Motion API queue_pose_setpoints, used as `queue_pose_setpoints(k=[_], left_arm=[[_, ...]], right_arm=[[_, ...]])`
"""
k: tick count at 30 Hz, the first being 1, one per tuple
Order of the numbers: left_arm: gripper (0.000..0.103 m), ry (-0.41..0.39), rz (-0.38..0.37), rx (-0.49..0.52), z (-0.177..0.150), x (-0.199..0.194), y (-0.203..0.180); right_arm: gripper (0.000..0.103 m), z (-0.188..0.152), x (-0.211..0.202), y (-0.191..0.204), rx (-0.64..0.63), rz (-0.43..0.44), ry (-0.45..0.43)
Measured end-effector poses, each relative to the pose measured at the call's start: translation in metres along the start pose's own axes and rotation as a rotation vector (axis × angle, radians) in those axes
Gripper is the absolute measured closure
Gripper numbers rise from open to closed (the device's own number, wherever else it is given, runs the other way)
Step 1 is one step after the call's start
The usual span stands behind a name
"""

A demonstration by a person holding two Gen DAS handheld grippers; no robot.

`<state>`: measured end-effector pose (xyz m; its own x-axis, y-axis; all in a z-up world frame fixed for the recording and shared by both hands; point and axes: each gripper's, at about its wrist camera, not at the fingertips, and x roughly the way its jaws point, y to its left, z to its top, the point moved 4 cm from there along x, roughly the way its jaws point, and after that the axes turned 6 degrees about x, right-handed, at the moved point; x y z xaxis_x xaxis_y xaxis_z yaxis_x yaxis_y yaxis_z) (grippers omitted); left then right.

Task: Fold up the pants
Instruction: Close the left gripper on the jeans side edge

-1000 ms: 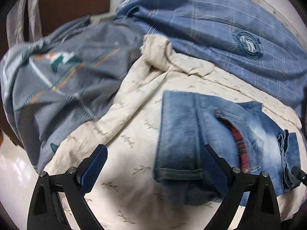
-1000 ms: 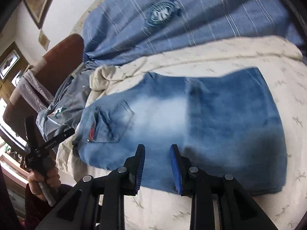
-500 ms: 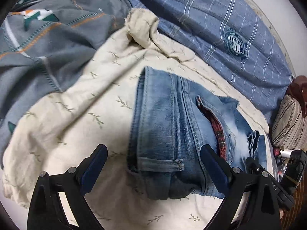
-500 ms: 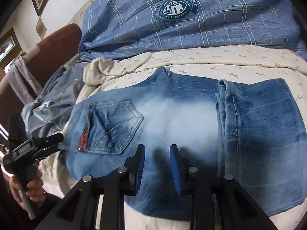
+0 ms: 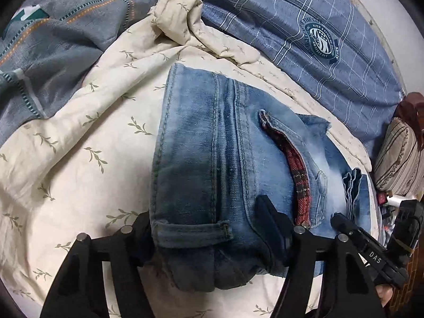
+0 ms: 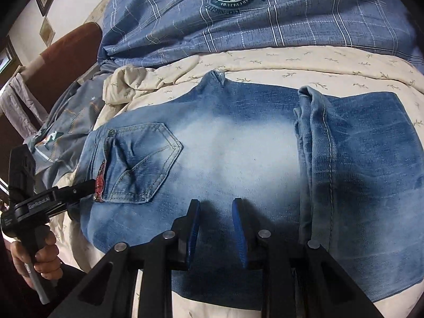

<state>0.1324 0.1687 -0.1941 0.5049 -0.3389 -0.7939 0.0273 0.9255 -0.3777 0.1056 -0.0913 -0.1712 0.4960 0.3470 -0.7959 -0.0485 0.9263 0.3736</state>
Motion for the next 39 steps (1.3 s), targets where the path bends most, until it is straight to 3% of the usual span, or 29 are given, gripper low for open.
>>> queue_pose_setpoints(k=[2,6,8,11,12,14,16,22,26,33,35,36,39], left_arm=[[0.029,-0.003,-0.010,-0.026,0.001,0.001,0.003],[0.005,-0.017,-0.058,-0.082,0.003,0.004,0.004],[0.003,-0.029,-0.043,-0.089,0.004,0.007,0.001],[0.003,-0.028,0.013,-0.014,0.003,0.013,-0.011],[0.003,-0.032,0.025,-0.002,0.003,0.013,-0.013],[0.019,-0.042,0.031,0.015,0.004,0.013,-0.016],[0.045,-0.052,-0.009,0.012,0.005,0.010,-0.018],[0.066,-0.113,-0.024,0.040,0.008,-0.001,-0.027],[0.070,-0.161,-0.011,0.089,0.009,-0.010,-0.039],[0.072,-0.252,-0.085,0.131,0.012,-0.029,-0.056],[0.071,-0.261,-0.074,0.146,0.012,-0.029,-0.058],[0.069,-0.253,-0.047,0.151,0.013,-0.025,-0.060],[0.044,-0.172,0.033,0.106,0.013,-0.004,-0.049]], right_arm=[[0.075,-0.001,0.000,0.000,-0.007,-0.002,0.001],[0.075,-0.001,0.000,0.000,-0.015,-0.003,0.003],[0.075,-0.001,0.000,0.000,-0.018,-0.005,0.003],[0.075,-0.001,0.000,0.001,-0.023,-0.007,0.003],[0.075,-0.001,0.000,0.001,-0.024,-0.007,0.003],[0.075,-0.001,0.000,0.001,-0.026,-0.005,0.004],[0.075,-0.002,-0.001,0.000,-0.029,-0.002,0.005],[0.076,-0.003,-0.001,0.001,-0.052,-0.003,0.007],[0.076,-0.004,-0.002,0.002,-0.070,-0.009,0.009],[0.076,-0.004,-0.002,0.001,-0.087,-0.004,0.019],[0.076,-0.004,-0.003,0.001,-0.089,0.000,0.021],[0.076,-0.005,-0.003,0.001,-0.090,0.001,0.022],[0.076,-0.005,-0.004,0.000,-0.095,0.002,0.023]])
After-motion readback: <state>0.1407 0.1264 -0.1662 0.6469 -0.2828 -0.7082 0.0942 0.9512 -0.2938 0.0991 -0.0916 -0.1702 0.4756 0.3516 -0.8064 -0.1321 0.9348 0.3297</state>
